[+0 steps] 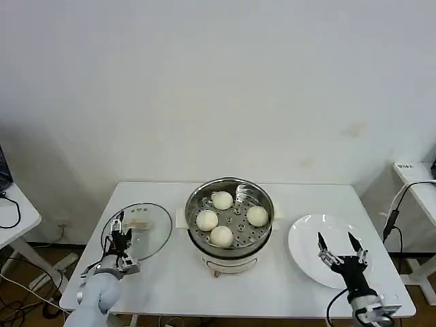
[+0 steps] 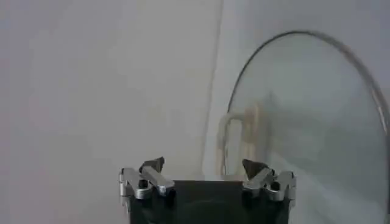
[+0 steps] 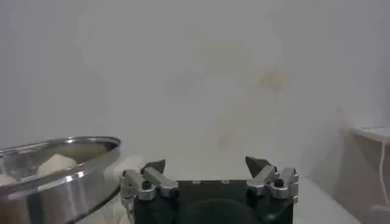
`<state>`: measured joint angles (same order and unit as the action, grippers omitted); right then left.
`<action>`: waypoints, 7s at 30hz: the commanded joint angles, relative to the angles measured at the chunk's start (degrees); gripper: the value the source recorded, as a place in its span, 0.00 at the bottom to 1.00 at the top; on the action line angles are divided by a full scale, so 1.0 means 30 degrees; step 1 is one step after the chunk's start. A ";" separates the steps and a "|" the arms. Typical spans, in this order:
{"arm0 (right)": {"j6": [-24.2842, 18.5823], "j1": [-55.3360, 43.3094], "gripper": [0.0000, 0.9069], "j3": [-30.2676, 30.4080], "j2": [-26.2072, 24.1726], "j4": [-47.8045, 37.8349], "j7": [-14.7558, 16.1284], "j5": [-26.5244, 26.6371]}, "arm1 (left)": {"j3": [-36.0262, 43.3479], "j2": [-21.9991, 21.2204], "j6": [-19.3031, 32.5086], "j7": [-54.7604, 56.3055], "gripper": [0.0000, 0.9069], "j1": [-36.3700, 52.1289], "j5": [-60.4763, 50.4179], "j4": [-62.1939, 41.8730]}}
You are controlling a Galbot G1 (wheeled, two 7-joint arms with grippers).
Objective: Take steamed baozi put them in steamer then cover it.
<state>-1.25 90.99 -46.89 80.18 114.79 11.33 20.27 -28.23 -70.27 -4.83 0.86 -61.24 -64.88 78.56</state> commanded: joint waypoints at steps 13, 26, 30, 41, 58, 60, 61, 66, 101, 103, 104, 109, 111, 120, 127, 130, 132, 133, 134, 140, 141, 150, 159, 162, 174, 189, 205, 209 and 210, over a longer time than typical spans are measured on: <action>-0.0546 0.0122 1.00 -0.0736 0.0712 -0.0291 -0.0013 -0.0266 | 0.0239 -0.0951 0.0004 0.0481 1.00 0.2659 -0.0350 -0.2916; -0.0746 0.0336 1.00 -0.1110 0.0728 -0.0296 0.0000 -0.0179 | 0.0063 -0.1930 0.0287 0.3216 1.00 0.3923 -0.1522 -0.5612; -0.0889 0.0332 1.00 -0.0990 0.0794 -0.0503 0.0005 -0.0318 | 0.0075 -0.1974 0.0424 0.3888 1.00 0.3896 -0.1527 -0.6048; -0.1075 0.0545 1.00 -0.1056 0.0989 -0.0287 0.0009 -0.0421 | 0.0103 -0.2137 0.1104 0.4373 0.00 0.3691 -0.1337 -0.6575; -0.1135 0.0470 1.00 -0.1267 0.0913 -0.0284 -0.0022 -0.0230 | -0.0103 -0.2353 0.1211 0.4284 0.00 0.3621 -0.1279 -0.6209; -0.1137 0.0434 1.00 -0.1270 0.0896 -0.0297 -0.0034 -0.0199 | -0.0176 -0.2286 0.1207 0.4301 0.00 0.3643 -0.1281 -0.6139; -0.1143 0.0422 1.00 -0.1271 0.0893 -0.0293 -0.0036 -0.0196 | -0.0209 -0.2269 0.1208 0.4300 0.00 0.3649 -0.1282 -0.6118; -0.1140 0.0369 1.00 -0.1125 0.0850 -0.0191 -0.0030 -0.0153 | -0.0525 -0.2156 0.1122 0.3942 0.00 0.2941 -0.1289 -0.4784; 0.0147 -0.0677 1.00 -0.1308 0.0407 0.0021 -0.2169 0.0880 | 0.2594 0.0944 -0.5256 -0.0613 0.00 -0.1699 -0.2355 1.2936; 0.0195 -0.0580 1.00 -0.1373 0.0636 0.0240 -0.2164 0.0773 | 0.4612 0.0881 -0.6268 -0.0722 0.00 -0.1266 -0.2679 1.2869; 0.0221 -0.0571 1.00 -0.1388 0.0727 0.0315 -0.2178 0.0770 | 0.5180 0.0877 -0.6873 -0.0710 0.00 -0.1060 -0.3002 1.2815; 0.0530 -0.0419 1.00 -0.1430 0.1715 0.0926 -0.2394 0.0286 | 0.8245 -0.0563 -0.8667 -0.1468 0.00 0.0021 -0.5076 1.2074; 0.0571 -0.0107 1.00 -0.1196 0.2134 0.1216 -0.2433 -0.0173 | 0.9089 -0.1475 -0.8847 -0.1712 0.00 0.0666 -0.5754 1.1307; 0.0825 -0.0166 1.00 -0.0544 0.3008 0.1565 -0.2535 -0.1297 | 1.0350 -0.4518 -1.0152 -0.3891 0.00 0.3436 -0.7784 0.9260; 0.1390 -0.0370 1.00 -0.0524 0.2828 0.1619 -0.2565 -0.1500 | 1.0847 -0.5518 -1.0541 -0.4307 0.00 0.4066 -0.8258 0.7731; 0.1425 -0.0419 1.00 -0.0435 0.2890 0.1600 -0.2591 -0.1616 | 1.0946 -0.5588 -1.0581 -0.4508 0.00 0.4036 -0.8447 0.7523; 0.1387 -0.0454 1.00 -0.0230 0.2981 0.1545 -0.2601 -0.1776 | 1.0920 -0.5727 -1.0671 -0.4682 0.00 0.4050 -0.8485 0.7346; 0.1377 -0.0466 1.00 -0.0160 0.3033 0.1524 -0.2603 -0.1851 | 1.0929 -0.5776 -1.0690 -0.4697 0.00 0.4083 -0.8473 0.7247; 0.1347 -0.0478 1.00 -0.0067 0.3072 0.1495 -0.2611 -0.1926 | 1.0989 -0.5833 -1.0731 -0.4700 0.00 0.4106 -0.8469 0.7129; 0.1268 -0.0515 1.00 0.0009 0.3112 0.1427 -0.2608 -0.2029 | 1.1439 -0.6015 -1.0865 -0.5152 0.00 0.3959 -0.8709 0.7112; 0.1241 -0.0515 1.00 0.0004 0.3118 0.1416 -0.2606 -0.2039 | 1.1496 -0.6019 -1.0871 -0.5135 0.00 0.3961 -0.8722 0.7052; 0.1130 -0.0612 1.00 0.0016 0.3136 0.1197 -0.2574 -0.2131 | 1.2256 -0.5896 -1.0898 -0.5280 0.00 0.3855 -0.8747 0.6817; 0.1006 -0.0755 1.00 0.0060 0.3020 0.0953 -0.2515 -0.2257 | 1.2498 -0.5934 -1.1053 -0.5554 0.00 0.3579 -0.8664 0.6882; 0.0932 -0.0747 1.00 0.0002 0.2978 0.0913 -0.2517 -0.2293 | 1.2618 -0.5943 -1.1049 -0.5590 0.00 0.3494 -0.8624 0.6828; 0.0874 -0.0596 1.00 -0.0350 0.2755 0.1060 -0.2488 -0.2297 | 1.2351 -0.6356 -1.1045 -0.5495 0.00 0.3350 -0.8432 0.6186; 0.0595 -0.0723 1.00 -0.0333 0.2841 0.0782 -0.2494 -0.2309 | 1.2298 -0.6245 -1.0987 -0.5397 0.00 0.3128 -0.8719 0.5929; 0.0157 -0.0796 1.00 -0.0284 0.2993 0.0503 -0.2541 -0.2591 | 1.2613 -0.6041 -1.0924 -0.5603 0.00 0.2877 -0.8677 0.5991; -0.0013 -0.0660 1.00 -0.0250 0.2965 0.0435 -0.2551 -0.2715 | 1.2572 -0.6021 -1.0794 -0.5522 0.00 0.2828 -0.8666 0.5927; -0.0055 -0.0658 1.00 -0.0243 0.2971 0.0392 -0.2548 -0.2780 | 1.2512 -0.6003 -1.0600 -0.5394 0.00 0.2786 -0.8639 0.5914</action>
<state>-0.76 88.87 -47.67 89.08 116.33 3.75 12.52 9.50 -88.49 -37.51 -15.74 -52.50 -90.90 96.72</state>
